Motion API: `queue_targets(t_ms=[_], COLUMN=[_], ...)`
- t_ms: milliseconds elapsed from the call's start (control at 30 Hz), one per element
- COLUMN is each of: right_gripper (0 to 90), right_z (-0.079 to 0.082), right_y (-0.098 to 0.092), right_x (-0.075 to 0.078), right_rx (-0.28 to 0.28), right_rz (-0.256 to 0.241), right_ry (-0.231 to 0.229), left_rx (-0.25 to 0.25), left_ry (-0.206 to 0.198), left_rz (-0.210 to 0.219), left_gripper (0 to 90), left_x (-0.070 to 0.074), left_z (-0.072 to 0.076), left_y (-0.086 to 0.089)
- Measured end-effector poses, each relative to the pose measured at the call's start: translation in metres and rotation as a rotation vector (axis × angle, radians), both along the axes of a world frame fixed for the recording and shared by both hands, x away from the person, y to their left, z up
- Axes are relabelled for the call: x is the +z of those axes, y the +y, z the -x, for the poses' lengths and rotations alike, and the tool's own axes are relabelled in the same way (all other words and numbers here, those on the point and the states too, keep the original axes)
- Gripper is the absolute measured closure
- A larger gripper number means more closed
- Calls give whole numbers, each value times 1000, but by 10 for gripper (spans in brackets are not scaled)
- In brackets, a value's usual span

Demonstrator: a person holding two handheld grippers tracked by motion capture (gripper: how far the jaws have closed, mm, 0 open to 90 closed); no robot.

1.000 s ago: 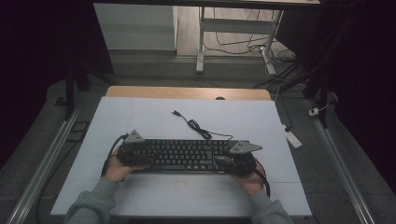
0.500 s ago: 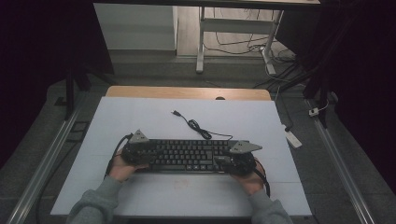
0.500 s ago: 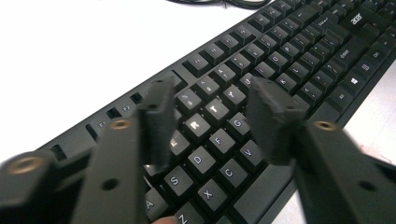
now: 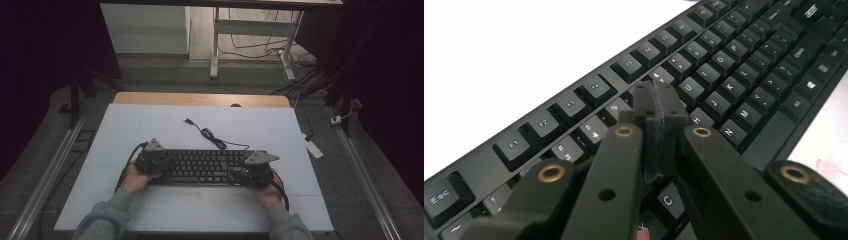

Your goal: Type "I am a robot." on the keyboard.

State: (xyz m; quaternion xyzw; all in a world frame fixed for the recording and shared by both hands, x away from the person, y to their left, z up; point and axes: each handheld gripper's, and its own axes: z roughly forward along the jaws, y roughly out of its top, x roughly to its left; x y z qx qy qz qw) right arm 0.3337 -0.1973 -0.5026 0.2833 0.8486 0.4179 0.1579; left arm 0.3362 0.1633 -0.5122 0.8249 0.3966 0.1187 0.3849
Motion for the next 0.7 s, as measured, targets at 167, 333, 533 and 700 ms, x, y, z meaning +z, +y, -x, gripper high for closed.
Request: queue_targets(t_ms=[167, 333, 533, 700], right_gripper=[527, 527, 527, 528], right_z=[0, 0, 0, 0], right_y=[0, 0, 0, 1], right_x=[0, 0, -1, -1], right_rx=[-2, -3, -5, -5], right_rz=[3, 6, 12, 15], right_ry=[0, -2, -2, 0], left_rx=[1, 6, 0, 4], left_ry=[8, 10, 13, 17], left_rz=[-19, -24, -34, -34], left_gripper=[890, 890, 890, 890], left_x=[-4, -5, -9, -10], left_z=[-2, -4, -5, -8], left_y=[-3, -5, -11, -12])
